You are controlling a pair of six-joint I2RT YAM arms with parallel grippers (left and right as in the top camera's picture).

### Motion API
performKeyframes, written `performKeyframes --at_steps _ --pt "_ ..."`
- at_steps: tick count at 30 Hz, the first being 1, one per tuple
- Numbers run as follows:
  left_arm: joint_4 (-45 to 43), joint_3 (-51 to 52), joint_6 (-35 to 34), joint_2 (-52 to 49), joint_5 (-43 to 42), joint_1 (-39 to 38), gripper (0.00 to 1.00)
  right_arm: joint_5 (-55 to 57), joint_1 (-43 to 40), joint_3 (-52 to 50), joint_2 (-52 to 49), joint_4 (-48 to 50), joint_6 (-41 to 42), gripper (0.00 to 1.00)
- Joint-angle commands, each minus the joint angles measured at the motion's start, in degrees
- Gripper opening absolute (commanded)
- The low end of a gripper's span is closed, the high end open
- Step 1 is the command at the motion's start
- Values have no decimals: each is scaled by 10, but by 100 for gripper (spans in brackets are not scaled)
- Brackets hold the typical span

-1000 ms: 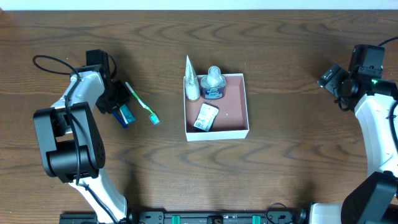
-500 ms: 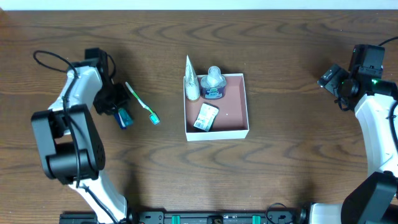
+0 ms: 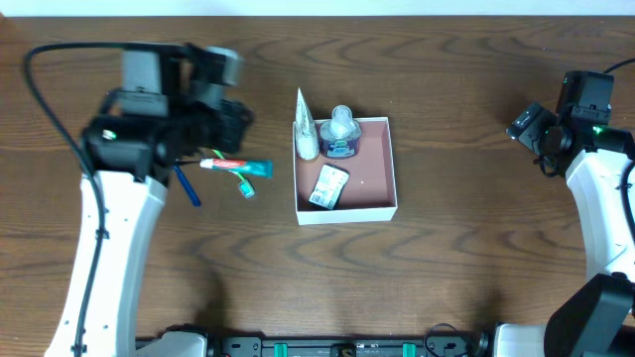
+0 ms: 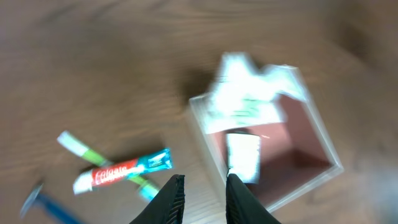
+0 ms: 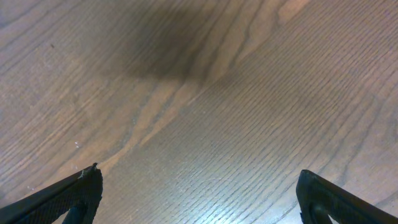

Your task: Pack container

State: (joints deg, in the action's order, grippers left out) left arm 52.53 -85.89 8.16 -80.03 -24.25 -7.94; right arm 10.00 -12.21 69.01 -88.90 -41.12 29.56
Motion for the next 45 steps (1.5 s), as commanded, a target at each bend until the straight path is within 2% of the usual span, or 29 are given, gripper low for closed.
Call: performKeyframes --at_steps 1,4,8,13,20,27,30,32,39,43,45 --pt "-4 -2 60 -1 9 -52 24 2 -2 3 -3 0 6 99" --pt "-3 -2 50 -6 46 -66 24 3 -2 3 -3 0 6 99" --pt "-3 -2 -1 -10 90 -56 24 3 -2 3 -3 0 6 99" --pt "-3 -2 -35 -10 102 -27 24 3 -2 3 -3 0 6 99" --pt "39 10 -239 -21 240 13 24 3 -2 3 -3 0 6 99" --pt "13 47 -308 -104 249 16 25 3 -2 3 -3 0 6 99" --pt "-5 47 -307 -160 249 14 25 3 -2 3 -3 0 6 99" --pt "-10 47 -280 -194 246 13 25 3 -2 3 -3 0 6 99" --pt "-13 47 -62 -288 188 12 25 3 -2 3 -3 0 6 99" --pt "-26 47 17 -308 179 12 26 3 -2 3 -3 0 6 99" --pt "-33 47 58 -311 171 12 30 3 -2 3 -3 0 6 99"
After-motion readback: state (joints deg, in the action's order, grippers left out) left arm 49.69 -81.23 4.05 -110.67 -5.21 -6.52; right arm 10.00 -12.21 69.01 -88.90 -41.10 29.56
